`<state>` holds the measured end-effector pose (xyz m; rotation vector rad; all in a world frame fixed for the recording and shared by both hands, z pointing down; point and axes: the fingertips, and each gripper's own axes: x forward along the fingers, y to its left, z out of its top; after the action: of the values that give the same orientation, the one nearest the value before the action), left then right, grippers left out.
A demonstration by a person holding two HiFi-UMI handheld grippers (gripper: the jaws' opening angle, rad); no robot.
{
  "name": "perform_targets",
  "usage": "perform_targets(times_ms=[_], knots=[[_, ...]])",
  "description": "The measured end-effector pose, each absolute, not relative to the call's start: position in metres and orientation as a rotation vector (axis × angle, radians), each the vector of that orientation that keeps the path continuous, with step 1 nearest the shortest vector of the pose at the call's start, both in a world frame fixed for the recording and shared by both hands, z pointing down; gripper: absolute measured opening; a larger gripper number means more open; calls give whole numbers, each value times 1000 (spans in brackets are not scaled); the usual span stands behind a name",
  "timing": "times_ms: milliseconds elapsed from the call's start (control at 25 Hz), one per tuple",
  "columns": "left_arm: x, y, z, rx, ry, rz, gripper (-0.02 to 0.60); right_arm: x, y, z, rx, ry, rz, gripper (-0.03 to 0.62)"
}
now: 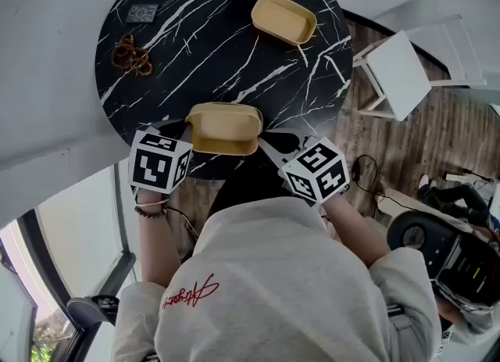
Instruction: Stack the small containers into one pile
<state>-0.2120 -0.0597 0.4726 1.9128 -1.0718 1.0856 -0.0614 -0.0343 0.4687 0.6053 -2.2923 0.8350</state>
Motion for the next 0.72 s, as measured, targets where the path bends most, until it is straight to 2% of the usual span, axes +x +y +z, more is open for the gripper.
perform_targets(times_ms=[720], knots=[[-209,-58,520,1820,-949,1275,35,-56,-28,512,471,-2166,961,34]])
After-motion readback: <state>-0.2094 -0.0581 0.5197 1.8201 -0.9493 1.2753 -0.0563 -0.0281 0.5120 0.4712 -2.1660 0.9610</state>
